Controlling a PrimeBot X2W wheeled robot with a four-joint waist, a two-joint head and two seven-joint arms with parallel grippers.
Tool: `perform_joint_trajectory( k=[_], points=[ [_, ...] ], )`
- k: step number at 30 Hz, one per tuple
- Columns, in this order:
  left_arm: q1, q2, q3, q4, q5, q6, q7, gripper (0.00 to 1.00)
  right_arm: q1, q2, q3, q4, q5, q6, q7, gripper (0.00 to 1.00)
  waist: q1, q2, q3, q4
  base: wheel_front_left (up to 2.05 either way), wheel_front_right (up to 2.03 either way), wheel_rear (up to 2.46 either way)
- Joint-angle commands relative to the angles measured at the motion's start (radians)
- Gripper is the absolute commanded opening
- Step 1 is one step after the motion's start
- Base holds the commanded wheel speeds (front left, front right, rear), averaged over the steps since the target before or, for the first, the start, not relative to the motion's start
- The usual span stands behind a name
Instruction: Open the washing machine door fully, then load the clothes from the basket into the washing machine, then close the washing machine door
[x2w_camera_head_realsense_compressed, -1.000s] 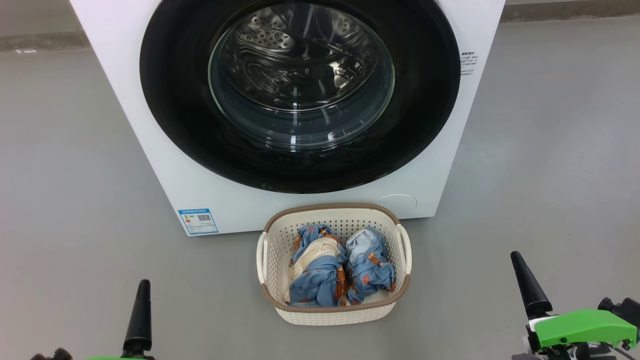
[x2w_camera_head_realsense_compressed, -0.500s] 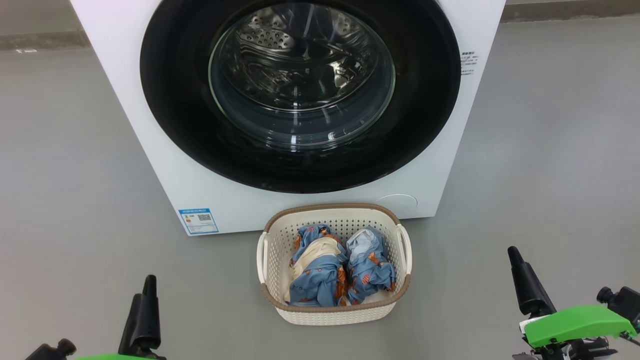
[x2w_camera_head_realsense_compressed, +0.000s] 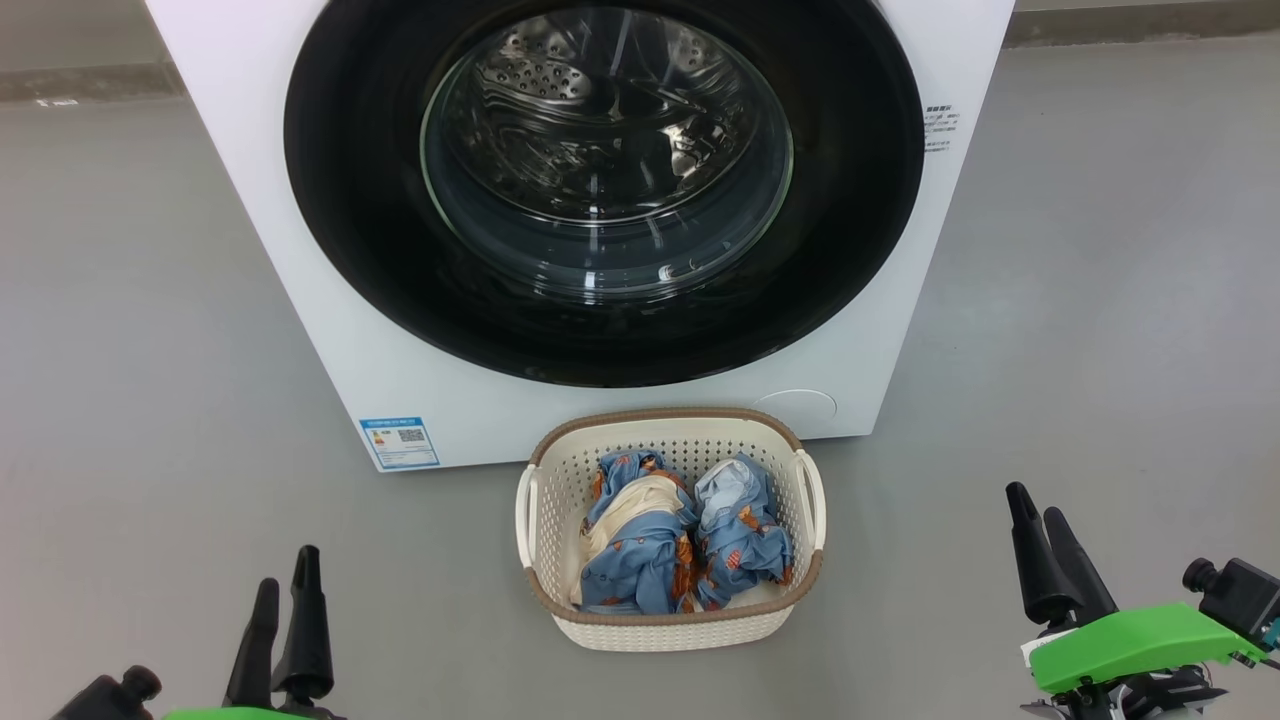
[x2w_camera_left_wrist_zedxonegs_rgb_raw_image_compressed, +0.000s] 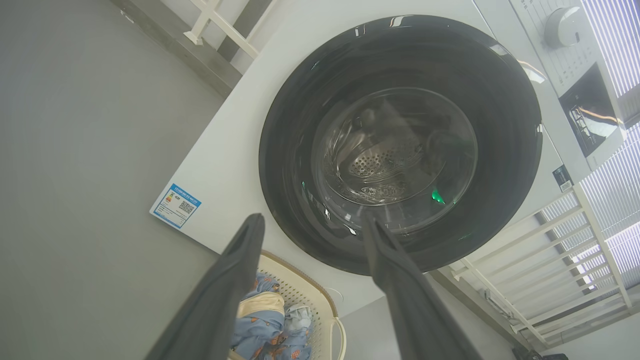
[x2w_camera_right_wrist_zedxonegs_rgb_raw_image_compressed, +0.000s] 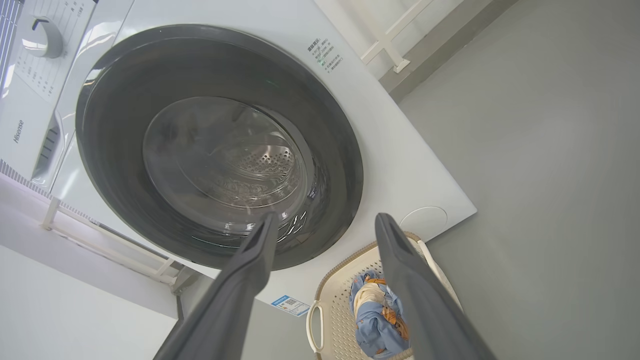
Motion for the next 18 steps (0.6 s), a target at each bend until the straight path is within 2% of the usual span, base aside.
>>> perform_joint_trajectory(
  k=[1,18],
  points=[
    [-0.036,0.02,0.014,-0.032,0.032,-0.009,-0.015,1.0,-0.042,-0.012,0.006,-0.029,-0.035,0.003,-0.015,1.0,0.0,0.0,0.0,0.001,0.0,0.0,0.0],
    [-0.038,0.026,0.006,-0.049,0.209,-0.014,-0.059,1.0,-0.05,-0.008,0.015,-0.027,-0.234,0.004,-0.04,1.0,0.0,0.0,0.0,0.001,0.0,0.0,0.0]
  ],
)
